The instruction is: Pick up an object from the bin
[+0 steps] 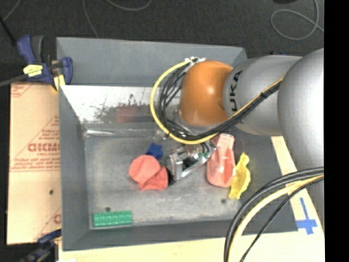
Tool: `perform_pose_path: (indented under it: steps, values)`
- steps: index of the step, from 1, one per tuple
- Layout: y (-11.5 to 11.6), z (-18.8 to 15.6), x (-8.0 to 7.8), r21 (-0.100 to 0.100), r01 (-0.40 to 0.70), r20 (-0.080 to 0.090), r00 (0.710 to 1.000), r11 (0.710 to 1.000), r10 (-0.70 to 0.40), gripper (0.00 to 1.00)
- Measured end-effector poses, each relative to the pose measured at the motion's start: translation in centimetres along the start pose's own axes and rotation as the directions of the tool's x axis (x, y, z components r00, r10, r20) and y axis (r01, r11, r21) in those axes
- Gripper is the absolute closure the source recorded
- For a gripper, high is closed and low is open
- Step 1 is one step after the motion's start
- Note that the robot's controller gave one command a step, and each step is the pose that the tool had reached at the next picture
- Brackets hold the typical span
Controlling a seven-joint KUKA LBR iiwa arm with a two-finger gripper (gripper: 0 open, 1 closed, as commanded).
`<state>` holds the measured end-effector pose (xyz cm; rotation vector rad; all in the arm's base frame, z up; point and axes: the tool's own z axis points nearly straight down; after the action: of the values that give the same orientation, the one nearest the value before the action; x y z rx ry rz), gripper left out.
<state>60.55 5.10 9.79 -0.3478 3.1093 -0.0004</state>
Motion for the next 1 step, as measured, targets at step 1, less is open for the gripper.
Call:
perform_pose_path:
  steps: [1]
  values:
    - [3.73, 0.92, -0.27, 0.000, 0.014, 0.001, 1.000, 1.000, -0.014, 0.00]
